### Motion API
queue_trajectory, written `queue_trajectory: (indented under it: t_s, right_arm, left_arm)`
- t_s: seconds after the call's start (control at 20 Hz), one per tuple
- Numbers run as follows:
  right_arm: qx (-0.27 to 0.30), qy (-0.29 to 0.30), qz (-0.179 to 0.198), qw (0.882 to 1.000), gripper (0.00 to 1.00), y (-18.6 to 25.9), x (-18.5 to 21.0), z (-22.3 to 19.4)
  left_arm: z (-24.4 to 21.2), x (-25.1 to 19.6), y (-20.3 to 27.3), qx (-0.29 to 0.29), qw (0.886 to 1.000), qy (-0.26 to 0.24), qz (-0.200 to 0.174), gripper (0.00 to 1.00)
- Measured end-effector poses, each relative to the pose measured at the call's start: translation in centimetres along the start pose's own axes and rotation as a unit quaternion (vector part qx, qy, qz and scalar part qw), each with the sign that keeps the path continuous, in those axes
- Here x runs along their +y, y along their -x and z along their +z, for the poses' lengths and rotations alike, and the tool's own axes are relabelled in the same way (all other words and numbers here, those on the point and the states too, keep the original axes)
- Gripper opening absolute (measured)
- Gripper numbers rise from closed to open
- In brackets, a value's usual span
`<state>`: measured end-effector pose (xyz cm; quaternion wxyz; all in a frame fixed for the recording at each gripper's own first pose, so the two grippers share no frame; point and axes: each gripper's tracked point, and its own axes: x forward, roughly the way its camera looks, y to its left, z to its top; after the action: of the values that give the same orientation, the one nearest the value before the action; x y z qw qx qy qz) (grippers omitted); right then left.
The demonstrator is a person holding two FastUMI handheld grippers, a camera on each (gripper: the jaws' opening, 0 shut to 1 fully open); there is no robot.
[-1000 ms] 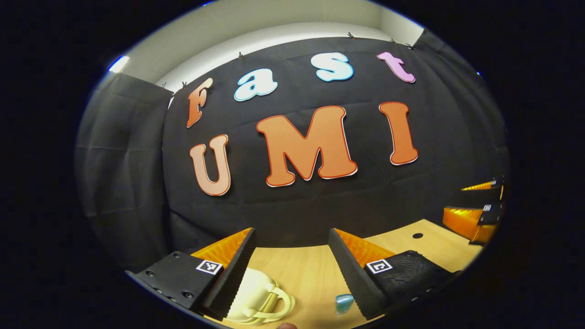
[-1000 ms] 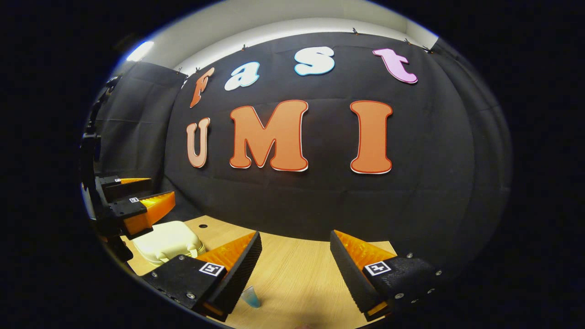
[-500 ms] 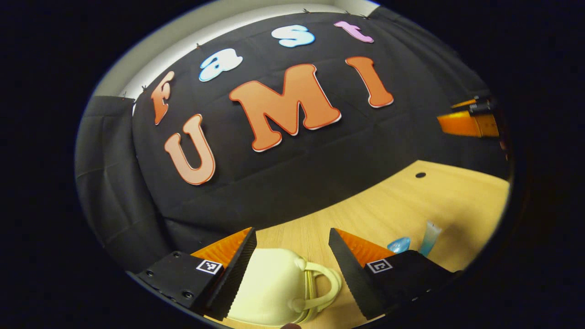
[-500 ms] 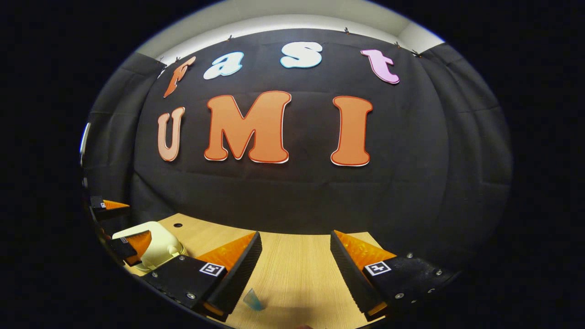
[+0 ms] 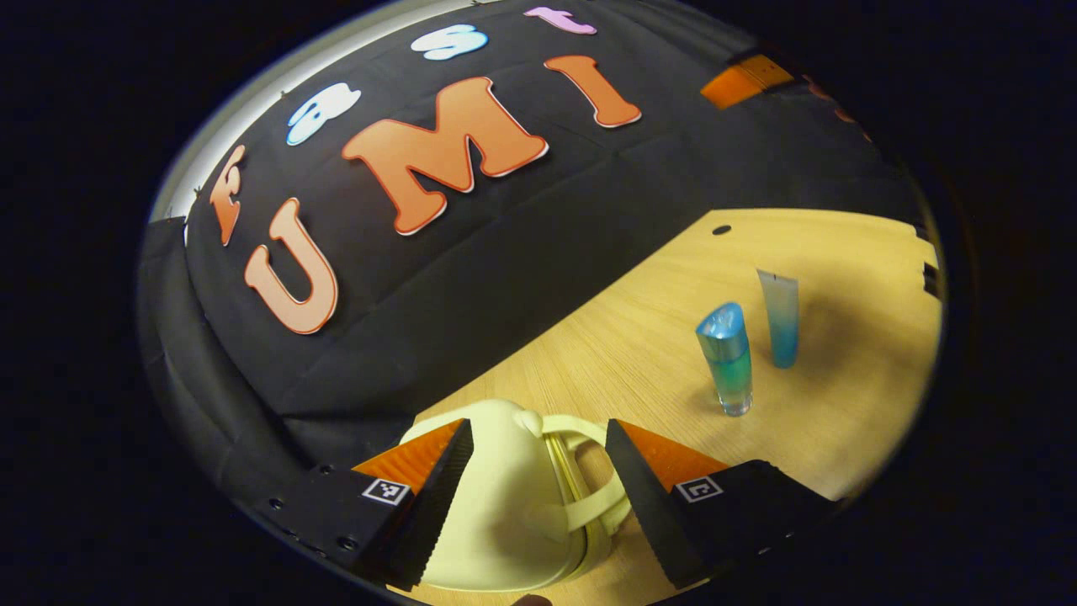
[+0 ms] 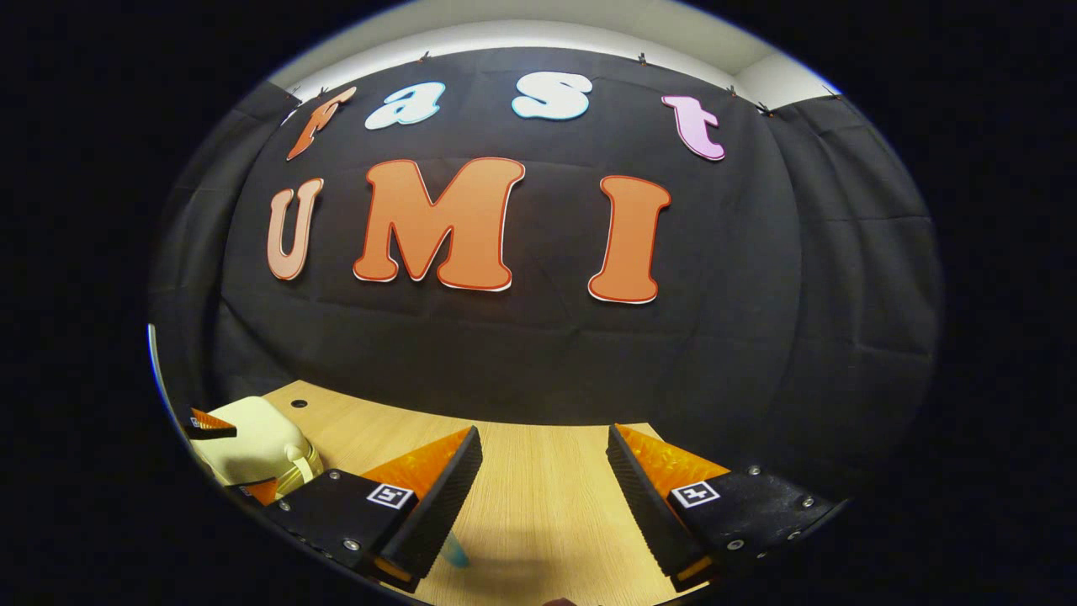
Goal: First open the suitcase, pack the skin care products into it, and then close the suitcase.
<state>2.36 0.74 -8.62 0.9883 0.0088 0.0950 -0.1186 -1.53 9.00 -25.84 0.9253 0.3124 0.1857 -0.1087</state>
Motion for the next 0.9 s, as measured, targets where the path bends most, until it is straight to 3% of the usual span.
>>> queue_trajectory:
  t_s: [0.3, 0.75, 0.9]
  right_arm:
    - [0.006, 0.002, -0.005, 1.000, 0.95, 0.4, -0.4, -0.3]
    - [0.002, 0.004, -0.006, 1.000, 0.95, 0.7, -0.8, -0.3]
    - [0.001, 0.003, -0.008, 1.000, 0.95, 1.1, -1.6, -0.4]
  left_arm:
    - [-3.4, -2.7, -0.2, 0.033, 0.998, -0.049, -0.026, 0.97]
    - [-5.6, -3.4, -1.2, 0.062, 0.987, -0.150, -0.012, 0.97]
    - [-5.8, -3.5, -1.6, 0.063, 0.983, -0.174, -0.005, 0.92]
